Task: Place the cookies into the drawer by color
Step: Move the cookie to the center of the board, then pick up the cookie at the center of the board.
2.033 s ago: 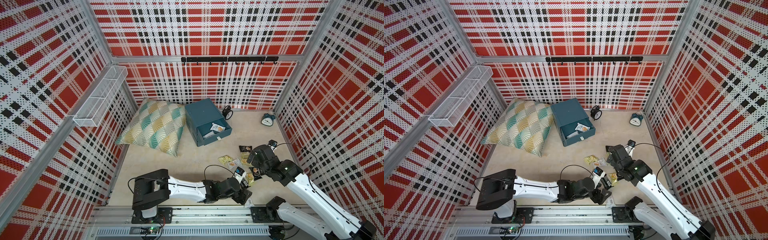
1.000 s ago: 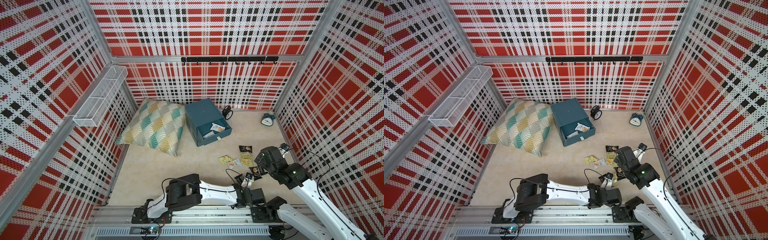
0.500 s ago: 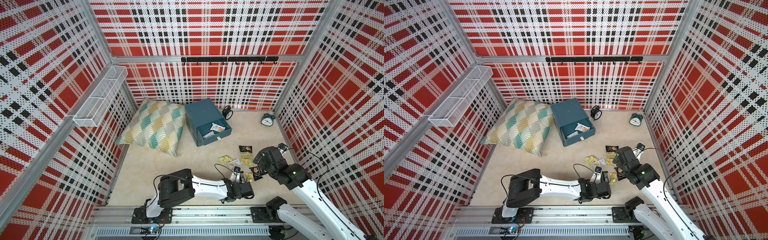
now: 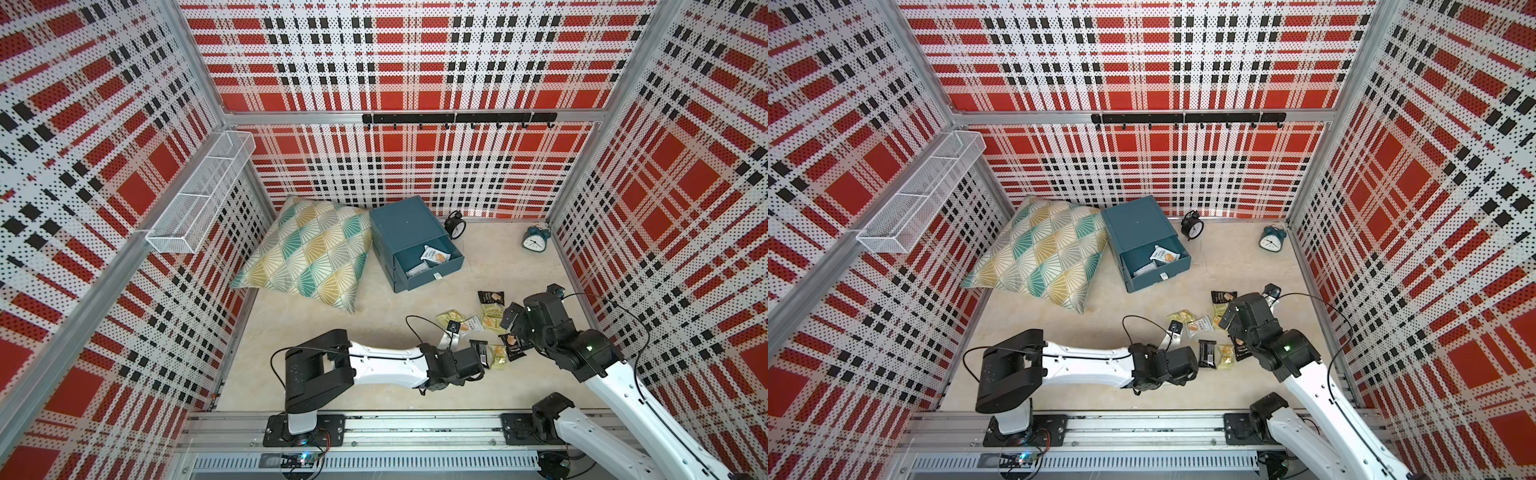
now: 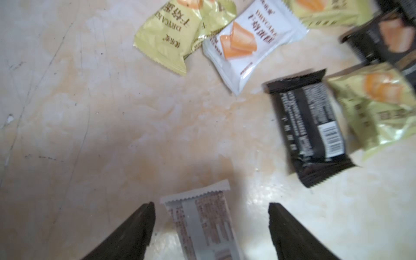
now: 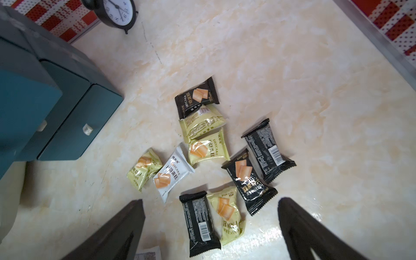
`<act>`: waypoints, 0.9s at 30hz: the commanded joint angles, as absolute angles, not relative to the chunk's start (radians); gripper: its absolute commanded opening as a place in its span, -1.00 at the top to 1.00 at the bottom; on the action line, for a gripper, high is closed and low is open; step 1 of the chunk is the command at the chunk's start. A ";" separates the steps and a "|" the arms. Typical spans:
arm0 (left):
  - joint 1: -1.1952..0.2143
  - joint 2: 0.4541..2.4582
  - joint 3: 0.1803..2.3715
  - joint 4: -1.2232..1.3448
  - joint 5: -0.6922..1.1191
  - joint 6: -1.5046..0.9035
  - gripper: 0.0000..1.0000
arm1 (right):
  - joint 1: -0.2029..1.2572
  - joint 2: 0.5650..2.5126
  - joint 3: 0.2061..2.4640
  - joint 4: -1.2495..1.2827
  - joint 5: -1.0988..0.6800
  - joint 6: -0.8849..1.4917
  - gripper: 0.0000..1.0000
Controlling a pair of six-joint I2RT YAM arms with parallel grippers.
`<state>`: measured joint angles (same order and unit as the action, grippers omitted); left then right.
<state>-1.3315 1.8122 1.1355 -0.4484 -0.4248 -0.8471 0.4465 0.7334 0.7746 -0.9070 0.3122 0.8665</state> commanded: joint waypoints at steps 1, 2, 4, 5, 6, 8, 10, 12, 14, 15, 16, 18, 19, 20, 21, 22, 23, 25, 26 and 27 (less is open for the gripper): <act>-1.336 1.765 1.106 -0.450 -0.403 -0.867 -0.91 | 0.440 0.657 0.730 -0.817 0.182 0.767 -1.00; -1.336 1.760 1.097 -0.451 -0.403 -0.877 -0.96 | 0.440 0.638 0.723 -0.810 0.181 0.767 -1.00; -1.335 1.757 1.078 -0.450 -0.400 -0.894 -0.98 | 0.440 0.612 0.714 -0.803 0.179 0.769 -1.00; -1.336 1.759 1.070 -0.449 -0.398 -0.904 -0.98 | 0.439 0.609 0.712 -0.801 0.177 0.769 -1.00; -1.338 1.765 1.066 -0.448 -0.395 -0.910 -0.98 | 0.439 0.609 0.711 -0.802 0.179 0.772 -1.00; -1.342 1.779 1.059 -0.445 -0.392 -0.917 -0.98 | 0.440 0.620 0.710 -0.805 0.180 0.773 -1.00; -1.340 1.801 1.053 -0.439 -0.387 -0.922 -0.98 | 0.440 0.635 0.709 -0.803 0.176 0.775 -1.00; -1.336 1.823 1.050 -0.433 -0.384 -0.922 -0.98 | 0.439 0.642 0.704 -0.799 0.168 0.775 -1.00; -1.336 1.842 1.046 -0.429 -0.381 -0.923 -0.98 | 0.440 0.640 0.699 -0.792 0.155 0.770 -1.00; -1.335 1.846 1.043 -0.423 -0.378 -0.924 -0.90 | 0.440 0.637 0.696 -0.787 0.147 0.767 -1.00; -1.335 1.850 1.038 -0.416 -0.376 -0.925 -0.78 | 0.440 0.632 0.693 -0.782 0.139 0.765 -0.99; -1.331 1.853 1.029 -0.403 -0.369 -0.924 -0.47 | 0.439 0.621 0.687 -0.774 0.125 0.760 -0.96; -1.328 1.854 1.027 -0.398 -0.366 -0.923 -0.28 | 0.439 0.615 0.683 -0.768 0.118 0.757 -0.95; -1.327 1.854 1.026 -0.396 -0.365 -0.922 -0.13 | 0.440 0.609 0.679 -0.763 0.110 0.754 -0.94; -1.324 1.854 1.025 -0.396 -0.367 -0.922 -0.06 | 0.439 0.603 0.674 -0.754 0.100 0.752 -0.92; -1.322 1.854 1.023 -0.396 -0.367 -0.920 -0.02 | 0.440 0.599 0.670 -0.748 0.088 0.748 -0.91; -1.319 1.854 1.023 -0.394 -0.367 -0.918 0.08 | 0.440 0.596 0.665 -0.741 0.077 0.744 -0.90; -1.316 1.849 1.021 -0.396 -0.367 -0.914 0.19 | 0.439 0.593 0.653 -0.723 0.046 0.732 -0.89; -1.314 1.841 1.018 -0.396 -0.368 -0.913 0.20 | 0.439 0.592 0.646 -0.711 0.025 0.725 -0.89; -1.311 1.831 1.013 -0.396 -0.371 -0.910 0.20 | 0.440 0.594 0.639 -0.701 0.008 0.720 -0.89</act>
